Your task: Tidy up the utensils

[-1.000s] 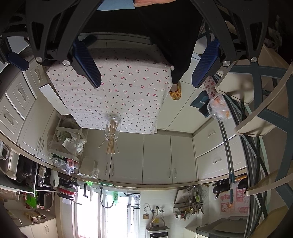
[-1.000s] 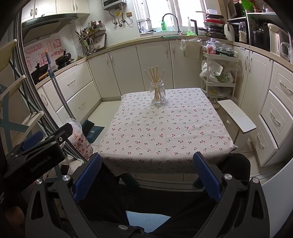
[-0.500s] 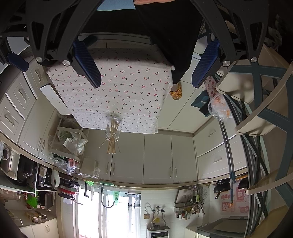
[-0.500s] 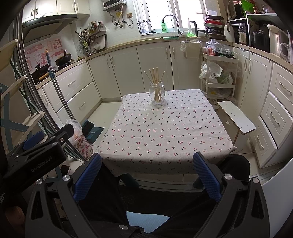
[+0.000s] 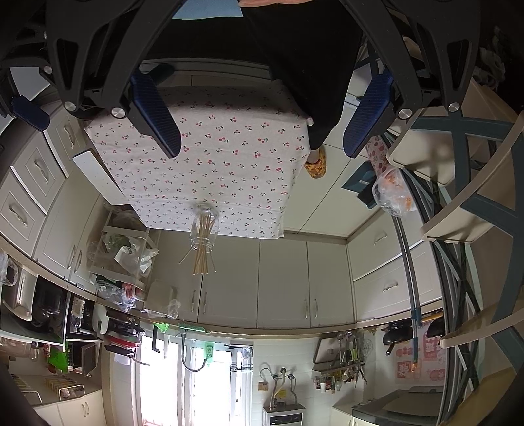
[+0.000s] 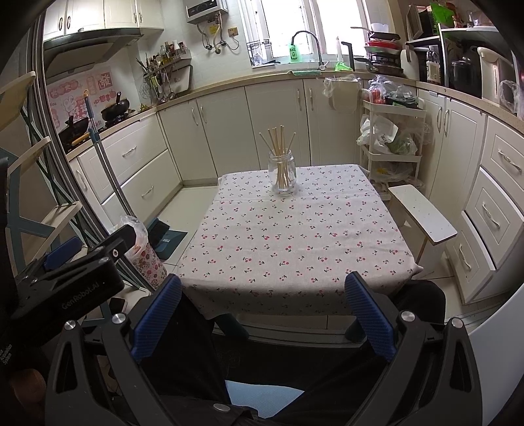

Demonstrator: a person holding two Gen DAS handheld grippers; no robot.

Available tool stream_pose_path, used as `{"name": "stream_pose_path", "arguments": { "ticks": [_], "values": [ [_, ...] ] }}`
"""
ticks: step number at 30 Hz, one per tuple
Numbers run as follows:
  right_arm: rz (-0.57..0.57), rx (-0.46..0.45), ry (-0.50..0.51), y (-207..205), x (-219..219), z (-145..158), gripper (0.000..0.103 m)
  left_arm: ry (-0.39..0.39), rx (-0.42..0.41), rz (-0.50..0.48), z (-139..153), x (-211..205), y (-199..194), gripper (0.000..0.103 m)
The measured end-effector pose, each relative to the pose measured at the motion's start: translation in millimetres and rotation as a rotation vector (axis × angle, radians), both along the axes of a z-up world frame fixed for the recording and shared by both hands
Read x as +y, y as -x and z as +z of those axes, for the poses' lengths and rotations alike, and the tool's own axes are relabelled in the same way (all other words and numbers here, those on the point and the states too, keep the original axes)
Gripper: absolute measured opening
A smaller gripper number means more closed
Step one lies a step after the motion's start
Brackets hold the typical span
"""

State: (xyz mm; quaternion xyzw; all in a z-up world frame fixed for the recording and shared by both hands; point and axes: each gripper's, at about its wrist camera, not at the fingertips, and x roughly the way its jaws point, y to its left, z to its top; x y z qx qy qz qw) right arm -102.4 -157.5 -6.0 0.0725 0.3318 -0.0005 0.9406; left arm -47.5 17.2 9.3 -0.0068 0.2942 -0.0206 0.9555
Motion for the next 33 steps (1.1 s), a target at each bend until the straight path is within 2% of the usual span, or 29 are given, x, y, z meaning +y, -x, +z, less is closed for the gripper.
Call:
{"name": "stream_pose_path", "arguments": {
  "ticks": [33],
  "values": [
    [0.000, -0.005, 0.001, 0.7, -1.3, 1.5, 0.096, 0.001, -0.002, -0.001, -0.2, -0.9, 1.4, 0.095]
  ]
}}
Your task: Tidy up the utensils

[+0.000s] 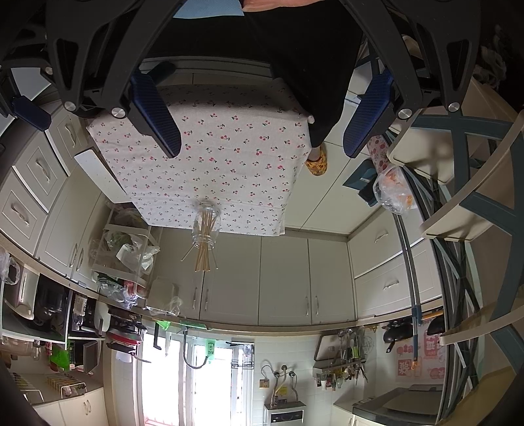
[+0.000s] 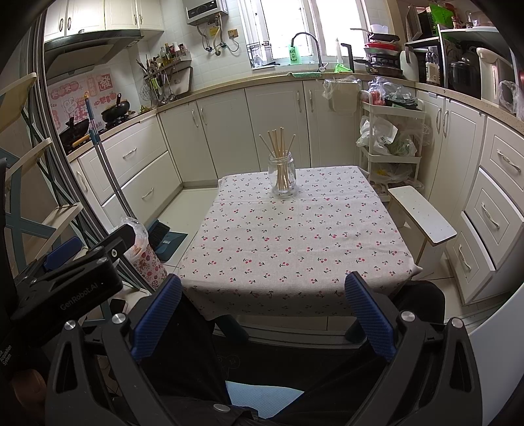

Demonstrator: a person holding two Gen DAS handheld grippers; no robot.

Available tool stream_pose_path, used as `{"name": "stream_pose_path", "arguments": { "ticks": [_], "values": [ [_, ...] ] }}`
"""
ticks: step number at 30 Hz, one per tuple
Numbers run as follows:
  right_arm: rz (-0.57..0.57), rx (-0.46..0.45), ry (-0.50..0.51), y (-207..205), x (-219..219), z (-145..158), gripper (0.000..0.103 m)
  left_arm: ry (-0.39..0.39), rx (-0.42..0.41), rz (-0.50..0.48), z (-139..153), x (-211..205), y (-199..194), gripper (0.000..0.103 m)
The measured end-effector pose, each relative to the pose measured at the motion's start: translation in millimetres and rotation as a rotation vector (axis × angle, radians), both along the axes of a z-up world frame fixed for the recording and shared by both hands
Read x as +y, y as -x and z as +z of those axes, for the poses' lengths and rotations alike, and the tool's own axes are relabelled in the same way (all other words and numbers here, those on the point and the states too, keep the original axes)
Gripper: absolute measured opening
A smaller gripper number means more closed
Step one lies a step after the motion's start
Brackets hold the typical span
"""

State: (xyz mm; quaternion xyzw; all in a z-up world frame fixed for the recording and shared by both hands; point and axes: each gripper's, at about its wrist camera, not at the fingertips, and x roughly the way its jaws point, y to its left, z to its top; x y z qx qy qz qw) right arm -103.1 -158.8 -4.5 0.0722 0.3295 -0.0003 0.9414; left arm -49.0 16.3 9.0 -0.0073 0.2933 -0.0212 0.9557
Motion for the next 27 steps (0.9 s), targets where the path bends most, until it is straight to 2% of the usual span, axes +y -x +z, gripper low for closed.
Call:
{"name": "stream_pose_path", "arguments": {
  "ticks": [27],
  "values": [
    [0.000, -0.003, 0.001, 0.6, 0.4, 0.2, 0.096, 0.004, -0.002, -0.001, 0.0, 1.0, 0.0, 0.095]
  ]
}}
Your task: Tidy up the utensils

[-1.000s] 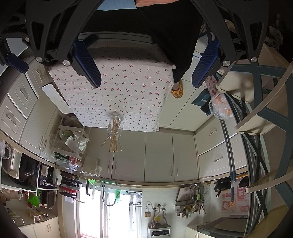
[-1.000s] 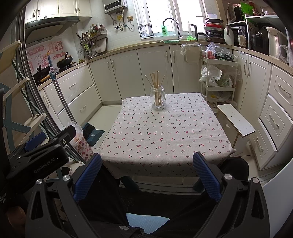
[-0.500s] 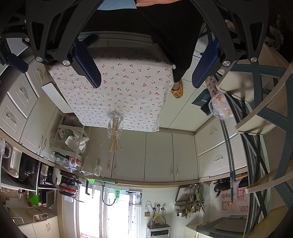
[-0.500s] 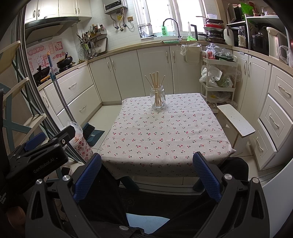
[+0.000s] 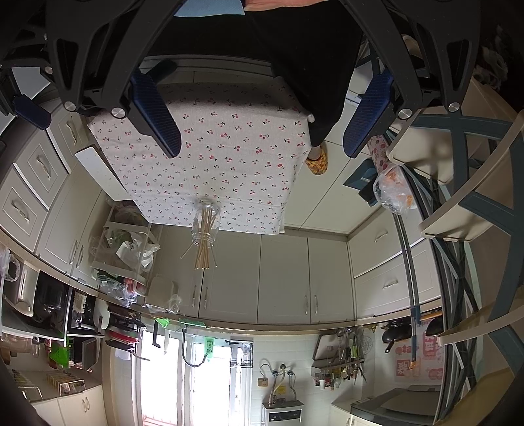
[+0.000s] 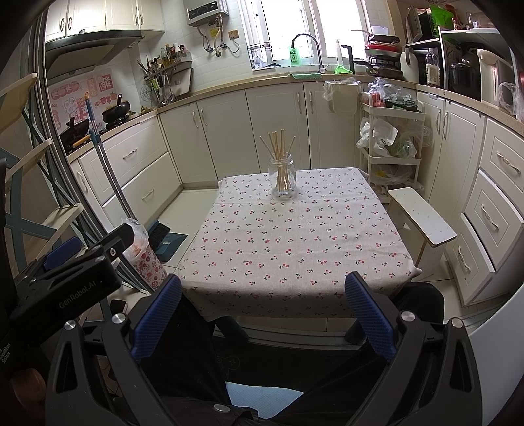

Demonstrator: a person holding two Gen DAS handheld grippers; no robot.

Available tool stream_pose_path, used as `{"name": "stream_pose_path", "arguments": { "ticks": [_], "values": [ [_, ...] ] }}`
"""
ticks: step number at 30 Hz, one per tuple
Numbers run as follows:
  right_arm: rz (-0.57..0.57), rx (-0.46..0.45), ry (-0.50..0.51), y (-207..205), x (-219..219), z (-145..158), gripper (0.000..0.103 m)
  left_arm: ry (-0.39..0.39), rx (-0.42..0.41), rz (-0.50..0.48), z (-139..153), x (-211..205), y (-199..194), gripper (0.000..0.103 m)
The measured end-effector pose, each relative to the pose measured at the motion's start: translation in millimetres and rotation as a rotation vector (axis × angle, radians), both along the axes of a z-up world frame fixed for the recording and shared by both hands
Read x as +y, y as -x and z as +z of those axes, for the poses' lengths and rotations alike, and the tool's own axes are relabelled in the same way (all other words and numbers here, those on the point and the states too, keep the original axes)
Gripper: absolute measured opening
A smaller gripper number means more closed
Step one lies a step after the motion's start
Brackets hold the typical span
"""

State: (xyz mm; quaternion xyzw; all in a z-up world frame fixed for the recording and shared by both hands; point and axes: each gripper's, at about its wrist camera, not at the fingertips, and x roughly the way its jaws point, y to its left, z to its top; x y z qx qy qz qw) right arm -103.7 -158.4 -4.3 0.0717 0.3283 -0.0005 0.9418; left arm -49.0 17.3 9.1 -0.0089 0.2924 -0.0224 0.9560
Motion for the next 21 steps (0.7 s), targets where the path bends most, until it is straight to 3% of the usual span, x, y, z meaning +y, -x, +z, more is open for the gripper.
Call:
{"name": "stream_pose_path", "arguments": {
  "ticks": [9, 21],
  "values": [
    [0.004, 0.001, 0.000, 0.2, 0.9, 5.1, 0.096, -0.008, -0.045, 0.008, 10.8, -8.1, 2.9, 0.095],
    [0.004, -0.001, -0.002, -0.8, 1.1, 6.8, 0.096, 0.006, -0.013, -0.008, 7.6, -8.7, -8.7, 0.095]
  ]
}}
